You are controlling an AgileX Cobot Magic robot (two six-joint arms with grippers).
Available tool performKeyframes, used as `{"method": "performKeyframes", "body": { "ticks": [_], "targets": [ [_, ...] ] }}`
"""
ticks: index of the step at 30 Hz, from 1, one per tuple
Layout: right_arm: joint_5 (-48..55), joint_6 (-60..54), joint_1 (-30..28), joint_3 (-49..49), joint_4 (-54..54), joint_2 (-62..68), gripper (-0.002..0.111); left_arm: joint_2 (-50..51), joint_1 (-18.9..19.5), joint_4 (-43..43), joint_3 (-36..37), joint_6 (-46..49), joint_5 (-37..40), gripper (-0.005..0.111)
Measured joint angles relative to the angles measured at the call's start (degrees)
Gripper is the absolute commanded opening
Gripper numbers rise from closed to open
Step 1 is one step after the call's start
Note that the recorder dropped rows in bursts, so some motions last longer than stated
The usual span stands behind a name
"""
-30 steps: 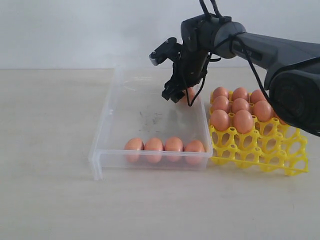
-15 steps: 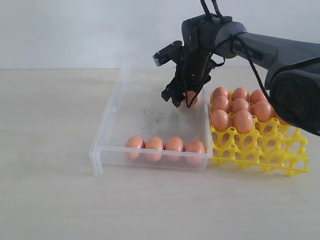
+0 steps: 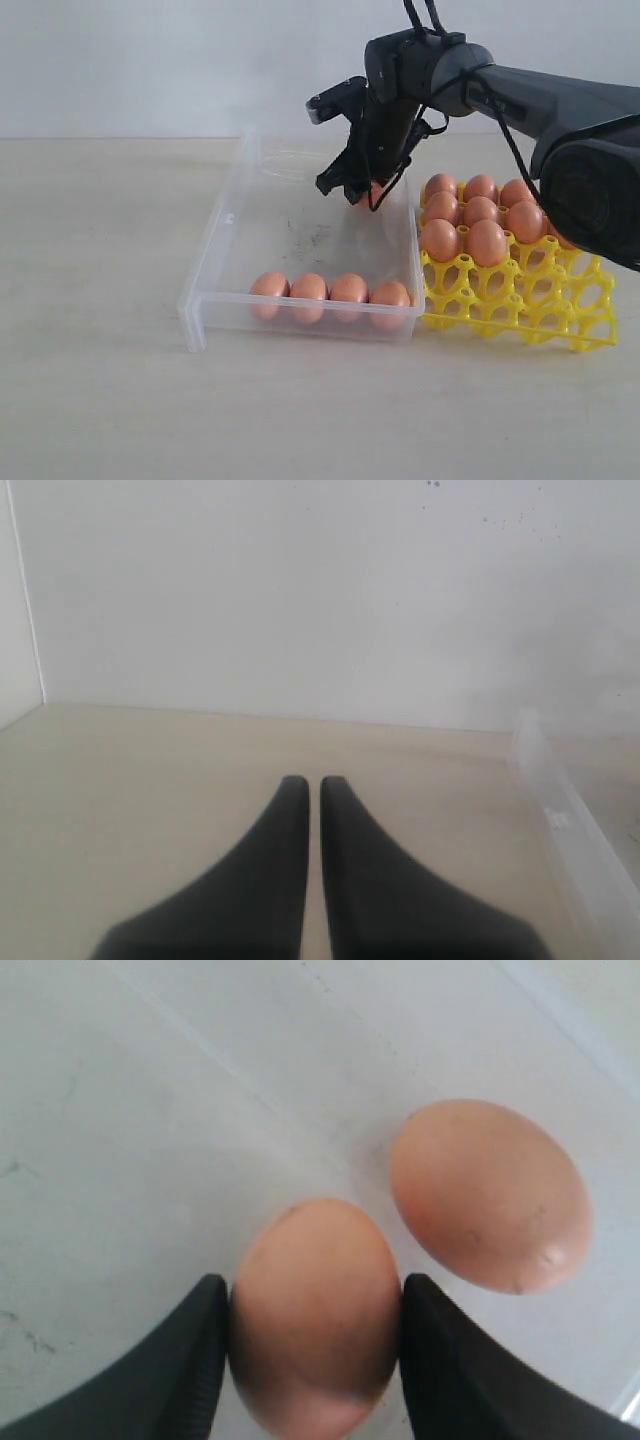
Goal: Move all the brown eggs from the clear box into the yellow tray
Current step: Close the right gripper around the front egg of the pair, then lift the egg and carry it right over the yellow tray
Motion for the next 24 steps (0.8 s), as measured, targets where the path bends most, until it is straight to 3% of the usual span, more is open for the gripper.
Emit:
{"method": "performKeyframes", "body": {
  "ticks": [10,19,24],
  "targets": [
    [-16.75,0.96,0.00,5.82,8.34,0.00,0.000,0.00,0.00,0.00,0.00,0.00,0.00,0.004],
    [-58.02,-5.29,0.11,30.35,14.22,-4.46,0.000,0.00,0.00,0.00,0.00,0.00,0.00,0.004],
    [-85.55,-0.70,0.00,47.07,9.89,-7.51,0.000,0.00,0.00,0.00,0.00,0.00,0.00,0.004]
  ]
}}
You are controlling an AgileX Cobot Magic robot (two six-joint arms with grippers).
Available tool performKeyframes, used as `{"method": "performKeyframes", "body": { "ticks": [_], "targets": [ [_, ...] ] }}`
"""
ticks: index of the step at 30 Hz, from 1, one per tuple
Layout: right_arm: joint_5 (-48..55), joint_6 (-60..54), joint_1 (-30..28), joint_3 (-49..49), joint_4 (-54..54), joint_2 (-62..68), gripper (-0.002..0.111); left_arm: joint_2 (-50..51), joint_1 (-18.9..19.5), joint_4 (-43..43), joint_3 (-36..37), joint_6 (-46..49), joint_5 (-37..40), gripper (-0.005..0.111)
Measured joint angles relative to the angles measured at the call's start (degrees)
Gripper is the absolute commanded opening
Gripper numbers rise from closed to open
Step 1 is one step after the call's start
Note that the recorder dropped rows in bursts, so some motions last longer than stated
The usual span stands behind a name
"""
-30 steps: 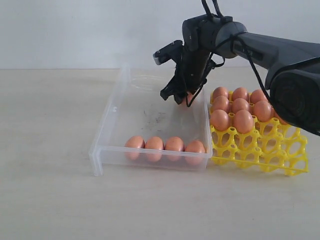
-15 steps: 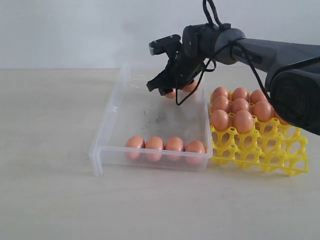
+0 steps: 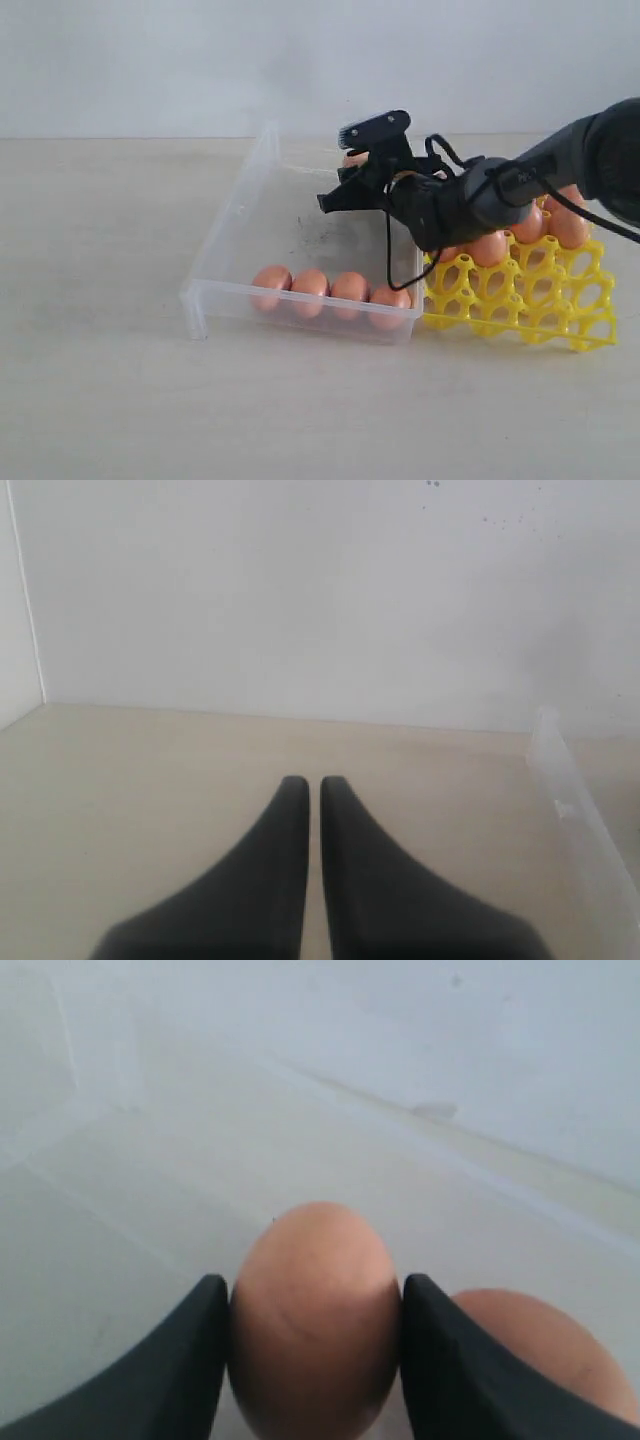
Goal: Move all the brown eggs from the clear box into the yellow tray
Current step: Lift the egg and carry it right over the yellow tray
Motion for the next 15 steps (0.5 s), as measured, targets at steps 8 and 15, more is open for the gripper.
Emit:
{"method": "performKeyframes", "body": {
  "ticks": [8,15],
  "targets": [
    [-36.84,21.39,-5.55,16.26,-22.38,-1.85,0.000,0.00,0.00,0.00,0.00,0.00,0.00,0.004],
    [-39.19,33.68,-13.10,19.21,-40.90,-5.75,0.000,0.00,0.00,0.00,0.00,0.00,0.00,0.004]
  ]
}}
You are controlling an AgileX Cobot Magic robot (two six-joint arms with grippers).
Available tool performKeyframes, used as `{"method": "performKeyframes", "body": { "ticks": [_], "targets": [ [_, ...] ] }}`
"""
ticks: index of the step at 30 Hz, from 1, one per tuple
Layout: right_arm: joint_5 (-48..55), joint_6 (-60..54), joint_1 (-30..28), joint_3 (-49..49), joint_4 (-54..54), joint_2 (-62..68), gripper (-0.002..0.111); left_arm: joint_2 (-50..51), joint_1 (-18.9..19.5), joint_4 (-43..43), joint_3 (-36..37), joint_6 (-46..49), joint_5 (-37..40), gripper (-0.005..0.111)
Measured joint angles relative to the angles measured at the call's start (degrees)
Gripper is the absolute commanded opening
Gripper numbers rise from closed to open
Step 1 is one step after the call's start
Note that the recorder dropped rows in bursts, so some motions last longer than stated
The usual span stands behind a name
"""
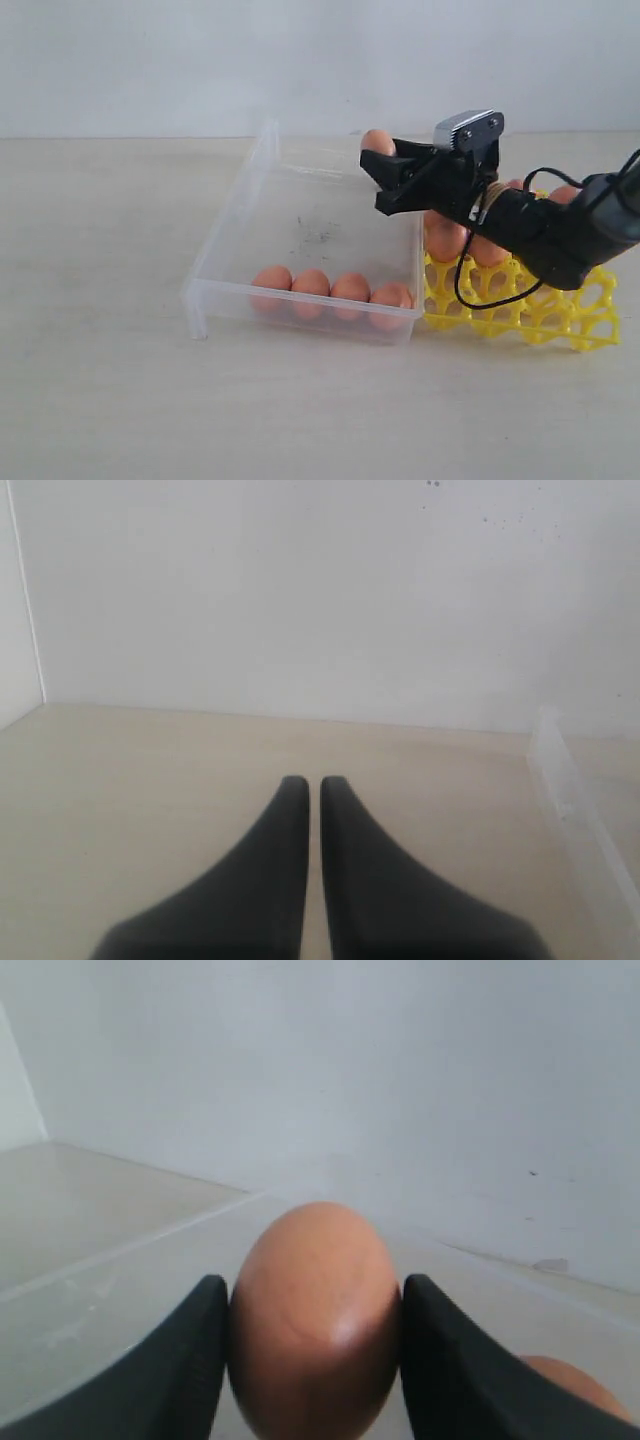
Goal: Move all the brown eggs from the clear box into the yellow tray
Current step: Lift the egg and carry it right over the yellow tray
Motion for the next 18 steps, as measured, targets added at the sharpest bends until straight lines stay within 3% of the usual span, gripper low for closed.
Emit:
{"method": "performKeyframes", "body": {
  "ticks": [6,18],
  "targets": [
    [-0.62,1.99,-4.76,8.99,-5.36,-8.89,0.000,0.00,0.00,0.00,0.00,0.00,0.00,0.004],
    [-0.77,-1.55,-18.09,39.23,-7.40,-26.46,0.000,0.00,0.00,0.00,0.00,0.00,0.00,0.004]
  ]
}}
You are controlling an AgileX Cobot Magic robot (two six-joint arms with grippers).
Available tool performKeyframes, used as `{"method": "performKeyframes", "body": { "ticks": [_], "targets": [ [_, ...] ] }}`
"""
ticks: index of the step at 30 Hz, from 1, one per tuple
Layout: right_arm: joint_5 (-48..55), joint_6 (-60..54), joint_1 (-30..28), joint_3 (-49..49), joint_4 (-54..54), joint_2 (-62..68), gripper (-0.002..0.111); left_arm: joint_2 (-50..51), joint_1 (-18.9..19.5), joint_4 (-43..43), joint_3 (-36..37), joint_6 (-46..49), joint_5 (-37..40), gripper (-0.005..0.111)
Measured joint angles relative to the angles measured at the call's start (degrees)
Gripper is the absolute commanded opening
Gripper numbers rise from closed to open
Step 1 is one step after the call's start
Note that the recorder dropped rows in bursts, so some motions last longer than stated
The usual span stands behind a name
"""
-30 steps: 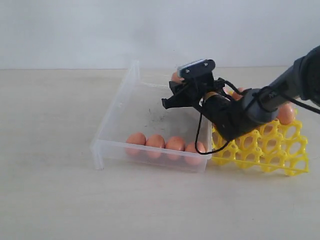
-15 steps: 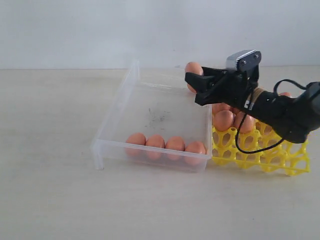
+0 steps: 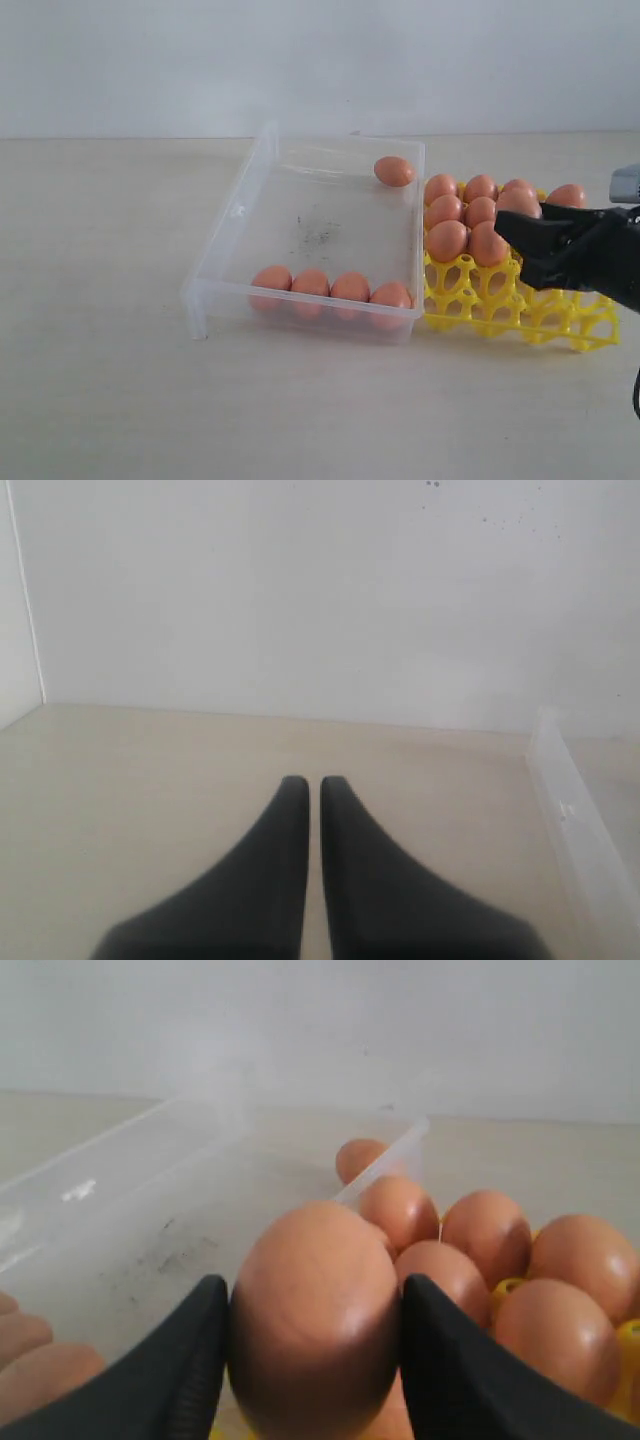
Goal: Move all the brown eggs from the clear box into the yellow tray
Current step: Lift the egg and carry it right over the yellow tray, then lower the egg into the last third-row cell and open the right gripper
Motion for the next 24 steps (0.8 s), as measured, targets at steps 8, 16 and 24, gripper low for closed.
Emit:
{"method": "performKeyframes", "body": {
  "ticks": [8,16,24],
  "targets": [
    [0.11,-2.55,-0.14,1.02,2.18,6.57,0.000,0.00,0.00,0.00,0.00,0.00,0.00,0.004],
    [0.01,-6.79,-0.38,2.63,12.74,6.62,0.000,0.00,0.00,0.00,0.00,0.00,0.00,0.004],
    [-0.10,-5.88,-0.38,-0.29,12.11,9.84,0.000,0.00,0.00,0.00,0.00,0.00,0.00,0.004]
  ]
}}
